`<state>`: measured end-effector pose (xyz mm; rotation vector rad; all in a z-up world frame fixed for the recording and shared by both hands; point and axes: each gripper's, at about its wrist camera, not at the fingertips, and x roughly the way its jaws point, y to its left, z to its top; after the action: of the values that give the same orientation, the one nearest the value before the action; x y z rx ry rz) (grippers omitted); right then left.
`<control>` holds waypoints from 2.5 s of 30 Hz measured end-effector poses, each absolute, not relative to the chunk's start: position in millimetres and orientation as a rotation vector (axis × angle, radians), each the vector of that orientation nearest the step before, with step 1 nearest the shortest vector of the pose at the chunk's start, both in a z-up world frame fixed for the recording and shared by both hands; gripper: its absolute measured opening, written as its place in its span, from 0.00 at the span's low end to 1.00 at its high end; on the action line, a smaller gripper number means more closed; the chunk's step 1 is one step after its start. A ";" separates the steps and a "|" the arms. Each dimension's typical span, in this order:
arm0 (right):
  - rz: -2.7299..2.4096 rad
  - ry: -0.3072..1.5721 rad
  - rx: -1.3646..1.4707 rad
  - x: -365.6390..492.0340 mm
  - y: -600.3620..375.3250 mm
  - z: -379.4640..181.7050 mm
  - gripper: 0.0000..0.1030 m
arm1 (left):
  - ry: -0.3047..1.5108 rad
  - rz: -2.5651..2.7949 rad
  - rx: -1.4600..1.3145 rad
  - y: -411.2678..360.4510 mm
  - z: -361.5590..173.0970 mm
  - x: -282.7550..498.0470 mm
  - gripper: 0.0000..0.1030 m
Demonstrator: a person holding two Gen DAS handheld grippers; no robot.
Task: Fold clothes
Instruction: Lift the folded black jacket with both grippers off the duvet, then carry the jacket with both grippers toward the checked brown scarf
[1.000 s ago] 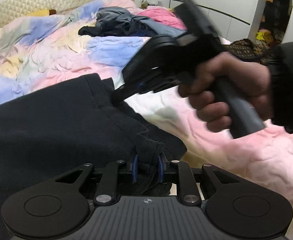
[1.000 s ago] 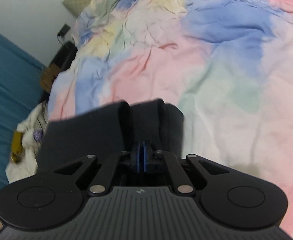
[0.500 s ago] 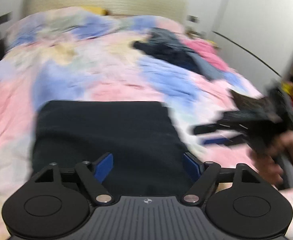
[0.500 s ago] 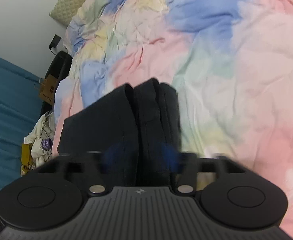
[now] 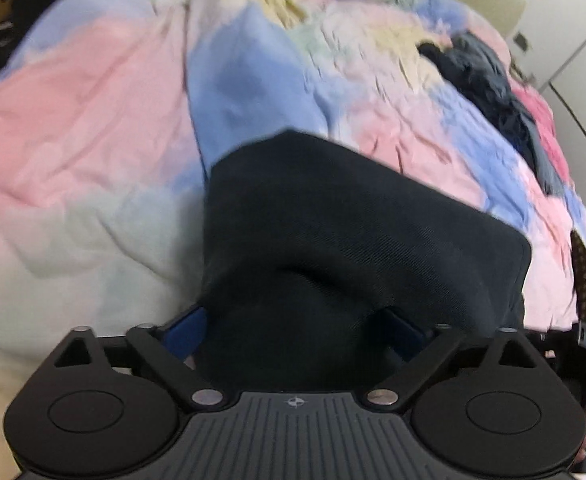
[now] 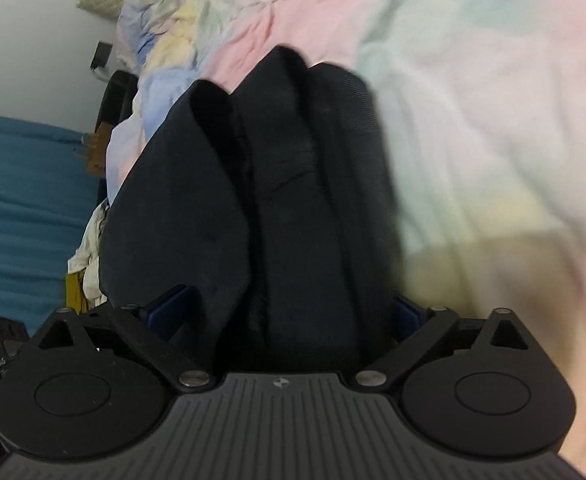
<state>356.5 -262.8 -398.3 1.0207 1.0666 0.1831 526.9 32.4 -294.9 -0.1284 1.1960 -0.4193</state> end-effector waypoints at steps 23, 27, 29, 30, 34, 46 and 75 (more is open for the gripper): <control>-0.006 1.016 0.836 316.7 -200.1 -287.8 0.32 | 1.229 -0.395 -0.180 62.8 -236.5 464.0 0.29; -0.010 1.046 0.811 281.5 -184.5 -264.4 0.32 | 1.242 -0.407 -0.197 85.9 -214.3 421.3 0.28; -0.018 1.056 0.813 262.1 -176.5 -254.9 0.32 | 1.252 -0.410 -0.207 94.2 -204.9 398.7 0.28; -0.024 1.057 0.808 251.5 -172.0 -248.5 0.32 | 1.255 -0.412 -0.212 98.1 -201.2 387.2 0.28; -0.054 1.046 0.774 207.7 -155.8 -221.8 0.32 | 1.279 -0.422 -0.219 107.9 -179.5 340.0 0.28; -0.135 0.940 0.829 82.5 -186.5 -182.4 0.32 | 1.219 -0.559 -0.123 52.4 -118.2 233.4 0.28; -0.300 0.736 0.913 -97.9 -621.4 -213.6 0.32 | 1.160 -0.727 -0.046 -422.8 -143.9 81.3 0.28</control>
<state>-97.9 -621.3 -213.6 0.9127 0.7362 -0.2999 81.3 -422.8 -143.9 -0.0464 1.1597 -0.7267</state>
